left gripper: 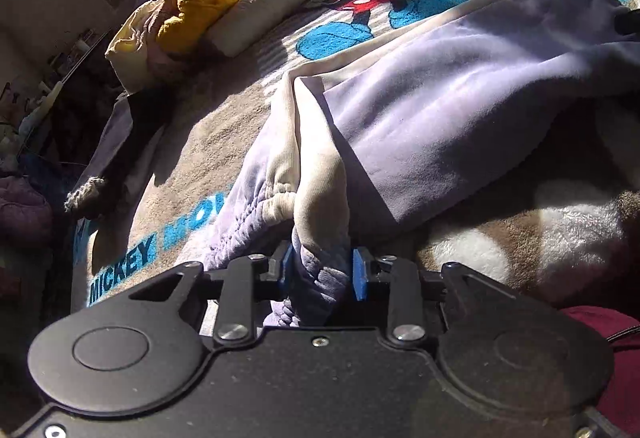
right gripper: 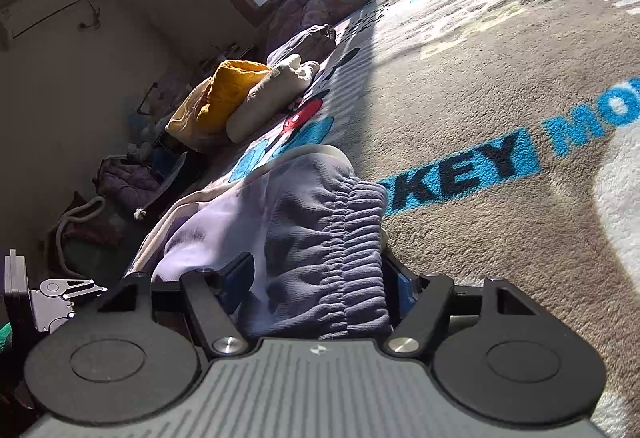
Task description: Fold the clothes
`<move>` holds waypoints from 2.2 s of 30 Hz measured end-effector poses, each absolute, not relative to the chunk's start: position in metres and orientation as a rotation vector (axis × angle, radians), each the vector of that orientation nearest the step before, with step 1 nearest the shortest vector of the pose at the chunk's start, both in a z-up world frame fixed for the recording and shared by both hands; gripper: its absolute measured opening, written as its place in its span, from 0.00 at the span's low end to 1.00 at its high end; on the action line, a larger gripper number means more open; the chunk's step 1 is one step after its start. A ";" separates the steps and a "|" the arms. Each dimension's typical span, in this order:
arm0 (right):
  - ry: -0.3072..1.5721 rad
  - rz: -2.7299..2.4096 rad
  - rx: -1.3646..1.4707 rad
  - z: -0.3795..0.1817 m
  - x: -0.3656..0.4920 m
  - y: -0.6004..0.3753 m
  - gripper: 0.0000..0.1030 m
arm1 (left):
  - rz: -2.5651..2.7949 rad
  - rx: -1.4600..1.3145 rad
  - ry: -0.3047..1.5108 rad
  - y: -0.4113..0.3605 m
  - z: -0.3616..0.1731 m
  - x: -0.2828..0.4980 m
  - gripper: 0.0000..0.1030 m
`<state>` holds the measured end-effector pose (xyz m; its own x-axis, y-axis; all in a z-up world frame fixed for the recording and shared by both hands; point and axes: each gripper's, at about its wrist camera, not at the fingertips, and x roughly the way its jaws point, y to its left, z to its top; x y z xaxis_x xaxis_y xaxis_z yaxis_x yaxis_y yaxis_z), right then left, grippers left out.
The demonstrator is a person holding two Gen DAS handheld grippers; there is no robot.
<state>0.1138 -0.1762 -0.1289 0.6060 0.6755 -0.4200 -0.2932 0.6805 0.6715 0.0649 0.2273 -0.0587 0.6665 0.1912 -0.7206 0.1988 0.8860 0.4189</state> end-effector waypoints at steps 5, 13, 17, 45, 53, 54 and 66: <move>0.704 0.580 0.627 -0.131 0.116 -0.181 0.60 | 0.343 0.313 0.686 0.273 -0.027 0.099 0.48; 0.679 0.568 0.640 -0.129 0.115 -0.185 0.60 | 0.388 0.084 0.615 0.270 -0.023 0.087 0.65; 0.697 0.582 0.635 -0.132 0.118 -0.183 0.54 | 0.219 -0.001 0.664 0.237 -0.035 0.077 0.66; 0.560 0.272 0.267 -0.099 0.129 -0.237 0.71 | 0.053 -0.160 0.744 0.163 -0.049 0.066 0.73; 0.636 0.328 0.474 -0.115 0.150 -0.251 0.72 | 0.199 -0.169 0.711 0.247 -0.037 0.112 0.77; 0.646 0.354 0.475 -0.116 0.154 -0.248 0.72 | 0.213 -0.169 0.712 0.259 -0.036 0.121 0.77; 0.659 0.459 0.449 -0.123 0.180 -0.234 0.36 | 0.097 -0.206 0.884 0.306 -0.078 0.196 0.45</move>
<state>0.1797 -0.2343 -0.1227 0.6994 0.5350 -0.4739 -0.2593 0.8078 0.5293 0.1958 0.3062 -0.0777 0.6313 -0.0011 -0.7755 -0.1688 0.9758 -0.1387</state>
